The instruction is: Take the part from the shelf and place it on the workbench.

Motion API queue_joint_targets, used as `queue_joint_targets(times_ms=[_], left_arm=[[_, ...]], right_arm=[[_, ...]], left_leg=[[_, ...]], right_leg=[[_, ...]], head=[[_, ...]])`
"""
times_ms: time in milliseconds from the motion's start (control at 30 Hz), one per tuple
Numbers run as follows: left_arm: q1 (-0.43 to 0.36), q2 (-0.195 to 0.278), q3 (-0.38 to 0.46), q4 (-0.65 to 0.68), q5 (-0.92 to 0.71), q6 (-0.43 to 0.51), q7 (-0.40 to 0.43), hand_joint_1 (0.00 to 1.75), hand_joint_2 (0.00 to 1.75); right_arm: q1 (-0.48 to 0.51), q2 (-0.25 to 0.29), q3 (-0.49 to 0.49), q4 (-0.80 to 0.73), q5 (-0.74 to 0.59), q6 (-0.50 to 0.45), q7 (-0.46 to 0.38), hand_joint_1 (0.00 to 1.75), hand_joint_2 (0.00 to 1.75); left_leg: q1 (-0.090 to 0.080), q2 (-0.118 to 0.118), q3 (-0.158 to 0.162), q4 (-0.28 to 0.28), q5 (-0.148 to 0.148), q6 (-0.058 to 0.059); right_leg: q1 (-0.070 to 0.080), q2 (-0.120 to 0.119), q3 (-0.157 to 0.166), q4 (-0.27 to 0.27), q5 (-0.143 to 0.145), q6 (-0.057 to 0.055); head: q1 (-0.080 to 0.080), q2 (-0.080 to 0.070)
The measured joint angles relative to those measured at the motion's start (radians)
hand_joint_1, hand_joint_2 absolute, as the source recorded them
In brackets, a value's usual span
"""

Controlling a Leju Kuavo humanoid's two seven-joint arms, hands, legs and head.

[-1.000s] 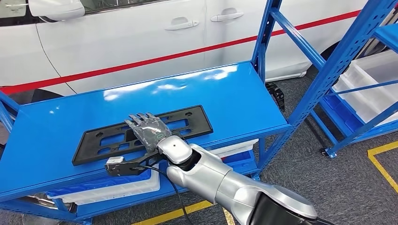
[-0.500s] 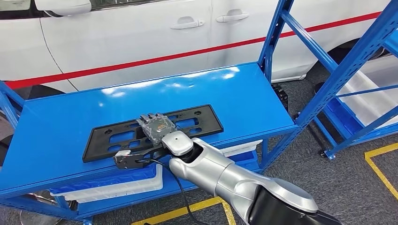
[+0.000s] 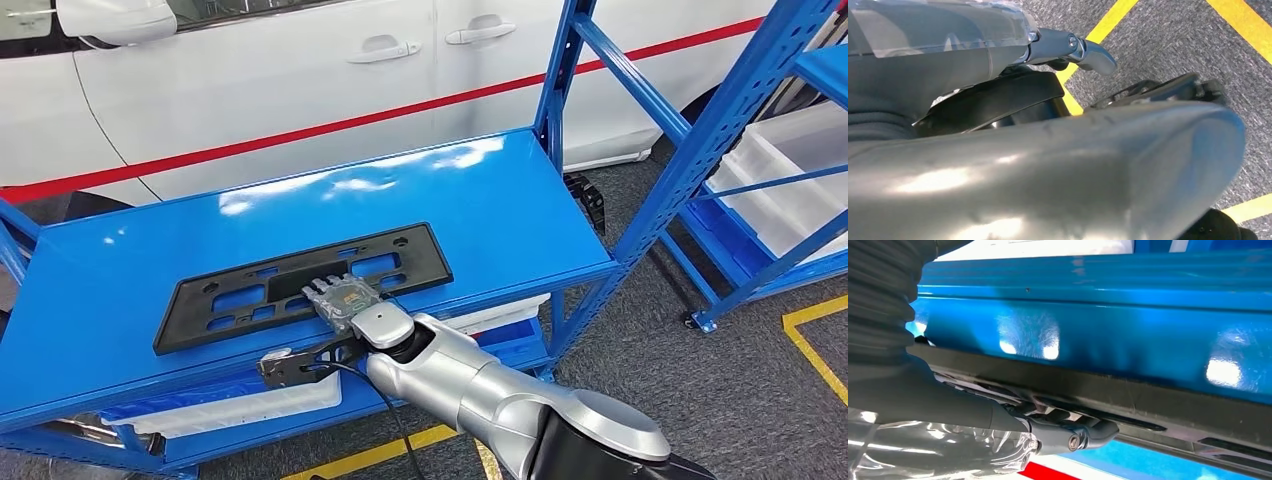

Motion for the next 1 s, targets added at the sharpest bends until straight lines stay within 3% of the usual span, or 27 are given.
queue_joint_targets(times_ms=[67,100,233,300,367,433,500,567,633,767,800,900,933,967,1000], left_arm=[[-0.001,0.0,0.0,0.0,0.0,0.0,0.0,0.0,0.0],[-0.001,0.0,0.0,0.0,0.0,0.0,0.0,0.0,0.0],[0.0,0.0,0.0,0.0,0.0,-0.001,-0.002,0.0,0.0],[-0.001,-0.001,0.0,0.0,0.0,-0.002,-0.003,0.0,0.0],[-0.001,-0.001,0.0,0.0,0.0,-0.003,-0.003,0.0,0.0],[0.0,-0.001,0.0,0.0,0.0,-0.006,-0.003,0.0,0.0],[0.001,-0.001,0.0,0.0,0.0,-0.008,-0.003,0.0,0.0],[0.001,-0.001,0.0,0.0,0.0,-0.011,-0.004,0.0,0.0],[0.001,-0.001,0.0,0.0,0.0,-0.014,-0.005,0.0,0.0],[0.001,-0.001,0.0,0.0,-0.004,-0.017,-0.004,0.0,0.0],[0.001,-0.001,0.0,0.0,-0.006,-0.018,-0.004,0.0,0.0],[0.002,-0.001,0.0,0.0,-0.01,-0.023,-0.004,0.0,0.0],[0.002,-0.001,0.0,0.0,-0.011,-0.024,-0.004,0.0,0.0],[0.002,-0.001,0.0,0.0,-0.011,-0.025,-0.004,0.0,0.0],[0.002,-0.001,-0.001,0.0,-0.011,-0.026,-0.003,0.0,0.0]], right_arm=[[0.0,0.001,0.001,0.004,-0.001,0.0,-0.002,0.0,1.75],[0.0,0.001,0.002,0.006,-0.001,0.0,-0.003,0.0,1.75],[-0.001,0.001,0.006,0.013,-0.003,0.0,-0.004,0.0,1.75],[-0.002,0.001,0.008,0.015,-0.007,0.0,-0.004,0.0,1.75],[-0.001,0.001,0.01,0.018,-0.013,0.0,-0.004,0.0,1.75],[0.0,-0.001,0.011,0.023,-0.024,0.0,-0.002,0.0,1.75],[-0.001,-0.002,0.011,0.027,-0.036,-0.001,0.0,0.0,1.75],[-0.003,-0.002,0.011,0.03,-0.043,-0.003,0.003,0.0,1.75],[-0.005,-0.001,0.011,0.033,-0.049,-0.007,0.007,0.0,1.75],[-0.01,0.0,0.011,0.041,-0.058,-0.021,0.014,0.0,1.75],[-0.013,0.001,0.011,0.042,-0.06,-0.024,0.016,0.0,1.75],[-0.017,0.001,0.011,0.046,-0.067,-0.03,0.025,0.0,1.75],[-0.018,0.001,0.011,0.047,-0.07,-0.032,0.029,0.0,1.75],[-0.019,0.001,0.011,0.047,-0.074,-0.034,0.032,0.0,1.75],[-0.022,0.002,0.011,0.048,-0.077,-0.035,0.036,0.0,1.75]], left_leg=[[-0.002,0.0,0.066,-0.136,0.052,0.009],[-0.005,0.0,0.085,-0.175,0.062,0.015],[-0.006,-0.001,0.091,-0.194,0.067,0.038],[-0.002,0.001,0.093,-0.2,0.072,0.049],[-0.003,0.002,0.092,-0.201,0.072,0.054],[-0.003,0.001,0.092,-0.2,0.072,0.055],[-0.003,0.0,0.094,-0.199,0.07,0.053],[-0.005,-0.002,0.093,-0.193,0.066,0.046],[-0.008,-0.003,0.091,-0.189,0.063,0.036],[-0.004,-0.002,0.083,-0.168,0.043,0.013],[-0.003,-0.002,0.067,-0.129,0.019,0.008],[0.0,-0.001,-0.022,0.064,-0.068,-0.002],[0.0,-0.001,-0.039,0.099,-0.073,-0.003],[0.0,-0.001,-0.038,0.094,-0.059,-0.003],[0.0,-0.001,-0.017,0.047,-0.027,-0.001]], right_leg=[[0.002,0.002,0.001,0.004,-0.003,0.006],[0.004,0.002,0.0,0.005,-0.004,0.01],[0.003,0.002,-0.005,0.013,-0.012,0.032],[0.001,0.001,-0.032,0.073,-0.051,0.043],[-0.001,0.001,-0.092,0.197,-0.112,0.049],[-0.003,0.001,-0.134,0.277,-0.129,0.051],[-0.005,0.001,-0.105,0.213,-0.077,0.048],[-0.005,0.0,-0.041,0.08,-0.02,0.041],[-0.001,0.0,-0.011,0.016,-0.005,0.032],[-0.001,0.001,-0.007,0.005,0.0,0.01],[-0.004,0.0,-0.005,0.002,0.001,0.005],[-0.003,-0.002,-0.005,0.002,0.001,-0.001],[-0.002,-0.002,-0.005,0.003,0.0,-0.001],[-0.002,-0.002,-0.005,0.004,0.0,-0.001],[-0.002,-0.001,-0.004,0.005,-0.001,0.0]], head=[[0.0,0.0],[0.0,0.0],[0.001,0.0],[0.002,0.0],[0.002,0.0],[0.002,0.0],[0.002,0.0],[0.003,0.0],[0.002,0.0],[0.001,0.0],[0.001,0.0],[0.0,0.0],[0.0,0.0],[0.0,0.0],[0.0,0.0]])
